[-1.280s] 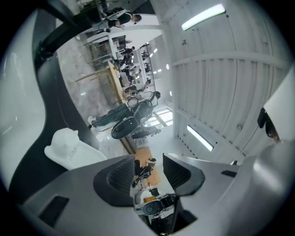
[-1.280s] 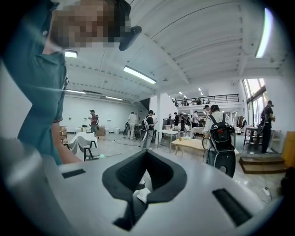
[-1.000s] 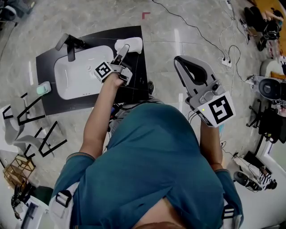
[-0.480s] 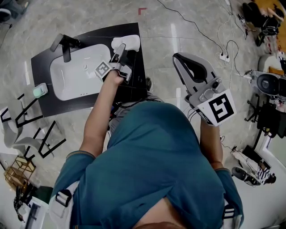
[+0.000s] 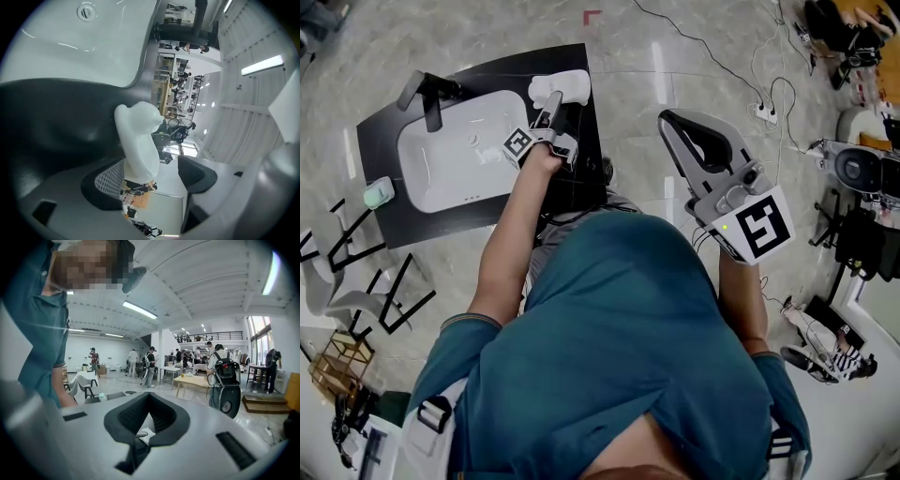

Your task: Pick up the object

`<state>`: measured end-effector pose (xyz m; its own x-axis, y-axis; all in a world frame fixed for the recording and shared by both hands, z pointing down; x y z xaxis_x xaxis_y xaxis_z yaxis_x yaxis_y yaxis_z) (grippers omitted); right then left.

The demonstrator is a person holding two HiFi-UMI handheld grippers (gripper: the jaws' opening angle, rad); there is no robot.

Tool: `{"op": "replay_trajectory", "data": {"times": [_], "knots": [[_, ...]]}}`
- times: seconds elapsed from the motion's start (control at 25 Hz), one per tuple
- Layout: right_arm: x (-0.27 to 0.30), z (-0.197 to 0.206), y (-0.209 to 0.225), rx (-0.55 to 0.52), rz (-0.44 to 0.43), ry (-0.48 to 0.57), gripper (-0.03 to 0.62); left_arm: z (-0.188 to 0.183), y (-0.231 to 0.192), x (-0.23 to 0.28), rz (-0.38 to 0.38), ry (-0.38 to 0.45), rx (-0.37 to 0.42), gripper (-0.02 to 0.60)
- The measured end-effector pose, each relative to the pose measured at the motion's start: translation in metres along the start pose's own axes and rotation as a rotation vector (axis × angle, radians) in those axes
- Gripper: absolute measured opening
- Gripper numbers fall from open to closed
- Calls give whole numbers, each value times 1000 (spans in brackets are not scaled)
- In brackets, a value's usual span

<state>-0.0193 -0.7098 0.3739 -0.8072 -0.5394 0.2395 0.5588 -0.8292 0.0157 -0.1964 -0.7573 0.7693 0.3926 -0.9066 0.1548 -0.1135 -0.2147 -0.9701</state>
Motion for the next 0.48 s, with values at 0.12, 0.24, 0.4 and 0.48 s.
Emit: {"op": "replay_trajectory", "data": {"times": [0.12,0.24,0.4,0.48], "knots": [[3,3,1,6,0,-12,14,1,-3,7,20,17,-38,342],[3,5,3,12,1,-22,14,3,-2,15,28,17,-40,341],[6,9,4,18,3,-33,14,2,-4,26,38,17,-41,341],[7,10,4,21,3,-37,14,1,-6,31,47,13,-41,341]]}}
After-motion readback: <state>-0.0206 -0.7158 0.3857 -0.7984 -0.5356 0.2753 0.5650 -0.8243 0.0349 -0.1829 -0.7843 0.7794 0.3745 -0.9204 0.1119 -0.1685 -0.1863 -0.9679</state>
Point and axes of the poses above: the fingertips, and each gripper's own axes: x forward along the fingers, y to its right, z out of its underside, the point moved 4 cm from there along -x, backward along the fingers, and after that the axes turned 4 degrees about x, right-handed, at the moved point
